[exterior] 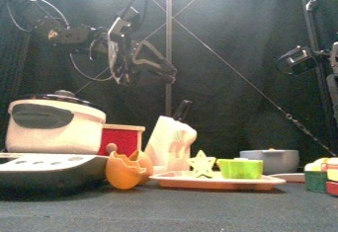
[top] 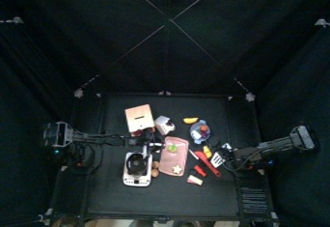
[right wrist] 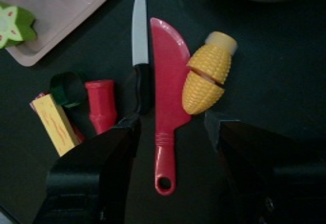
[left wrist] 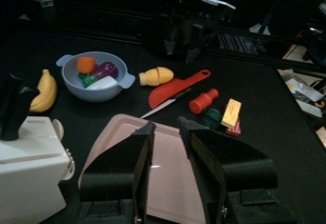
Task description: Grab starfruit top
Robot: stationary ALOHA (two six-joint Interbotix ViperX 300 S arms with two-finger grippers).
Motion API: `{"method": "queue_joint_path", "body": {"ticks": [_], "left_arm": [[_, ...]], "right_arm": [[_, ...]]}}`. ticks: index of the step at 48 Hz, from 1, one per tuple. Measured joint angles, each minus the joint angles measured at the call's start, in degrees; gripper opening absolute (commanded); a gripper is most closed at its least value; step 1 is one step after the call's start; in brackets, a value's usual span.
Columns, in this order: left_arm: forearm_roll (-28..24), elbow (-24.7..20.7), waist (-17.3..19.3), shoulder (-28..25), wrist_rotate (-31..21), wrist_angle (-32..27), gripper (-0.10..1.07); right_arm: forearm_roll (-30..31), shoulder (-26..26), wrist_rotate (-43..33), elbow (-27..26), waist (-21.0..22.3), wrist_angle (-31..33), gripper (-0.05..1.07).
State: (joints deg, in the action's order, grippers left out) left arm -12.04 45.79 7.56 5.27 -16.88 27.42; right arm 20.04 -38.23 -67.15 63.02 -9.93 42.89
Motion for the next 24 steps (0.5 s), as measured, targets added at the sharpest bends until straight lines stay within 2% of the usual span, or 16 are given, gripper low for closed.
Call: {"method": "queue_joint_path", "body": {"ticks": [14, 24], "left_arm": [[0.0, 2.02, -0.09, 0.26, -0.09, 0.0, 0.69], [0.7, 4.39, -0.26, 1.93, -0.09, 0.0, 0.69]], "right_arm": [[10.9, 5.54, -0.09, -3.6, 1.32, -6.5, 0.89], [15.29, 11.25, -0.18, -6.77, 4.48, -12.39, 0.89]]}}
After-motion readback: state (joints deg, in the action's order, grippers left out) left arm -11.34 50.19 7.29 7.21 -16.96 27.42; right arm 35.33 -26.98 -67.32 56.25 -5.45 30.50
